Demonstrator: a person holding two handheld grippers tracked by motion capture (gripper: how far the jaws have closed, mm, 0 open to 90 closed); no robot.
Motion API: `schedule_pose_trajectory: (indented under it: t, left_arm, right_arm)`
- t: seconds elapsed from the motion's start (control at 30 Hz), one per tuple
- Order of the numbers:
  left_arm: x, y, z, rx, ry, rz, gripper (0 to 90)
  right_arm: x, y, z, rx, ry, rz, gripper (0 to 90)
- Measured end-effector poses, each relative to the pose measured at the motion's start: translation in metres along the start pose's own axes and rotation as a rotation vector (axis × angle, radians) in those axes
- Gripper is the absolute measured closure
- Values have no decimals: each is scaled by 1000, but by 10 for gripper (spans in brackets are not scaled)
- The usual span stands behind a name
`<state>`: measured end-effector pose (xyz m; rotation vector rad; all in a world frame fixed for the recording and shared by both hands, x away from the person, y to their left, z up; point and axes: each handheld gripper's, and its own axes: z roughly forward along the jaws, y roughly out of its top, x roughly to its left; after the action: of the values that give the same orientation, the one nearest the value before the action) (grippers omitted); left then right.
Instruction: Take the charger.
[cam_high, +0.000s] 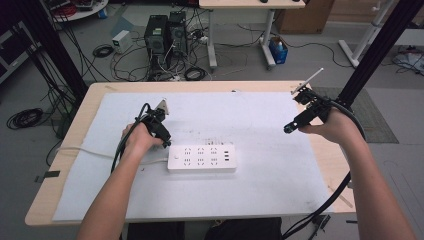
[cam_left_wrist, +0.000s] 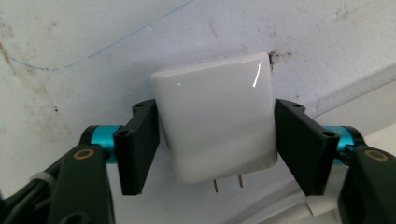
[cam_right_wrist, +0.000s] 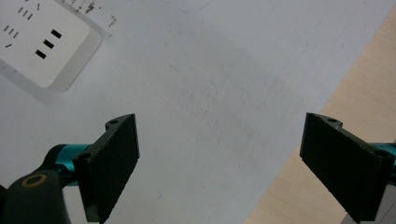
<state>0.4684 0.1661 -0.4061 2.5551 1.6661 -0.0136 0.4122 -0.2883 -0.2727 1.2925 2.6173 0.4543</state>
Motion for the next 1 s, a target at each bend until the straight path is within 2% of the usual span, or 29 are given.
schedule_pose_trajectory:
  t: [0.37, 0.53, 0.57, 0.67, 0.7, 0.8, 0.83, 0.87, 0.93, 0.97, 1.0]
  left_arm:
    - [0, 0, 0, 10, 8, 12, 394]
    - [2, -2, -10, -34, -8, 25, 425]
    - [2, -4, -12, -55, -11, 21, 425]
    - [3, -6, -17, -70, -11, 33, 425]
    - [4, -10, -24, -87, -21, 36, 425]
    - [5, -16, -38, -100, -17, 59, 425]
    - [5, -16, -38, -100, -17, 59, 425]
    - [5, -20, -51, -121, -13, 74, 425]
    - [3, -24, -63, -150, -18, 78, 425]
    - [3, -26, -71, -150, -11, 96, 425]
    - [3, -26, -71, -150, -11, 96, 426]
  right_arm:
    - [-1, -1, 3, 4, 2, 3, 113]
    - [1, -1, 3, 10, 0, 0, 114]
    - [1, -1, 3, 11, -3, -1, 113]
    - [4, -1, 3, 15, -6, 4, 113]
    - [4, -2, 2, 15, -9, 1, 114]
    - [7, -2, 1, 22, -11, 5, 114]
    - [7, -2, 1, 22, -11, 5, 114]
    - [9, -1, 1, 24, -11, 10, 113]
    - [13, -1, -2, 22, -18, 6, 113]
    - [15, 0, -3, 21, -18, 3, 113]
    - [15, 0, -3, 21, -18, 3, 113]
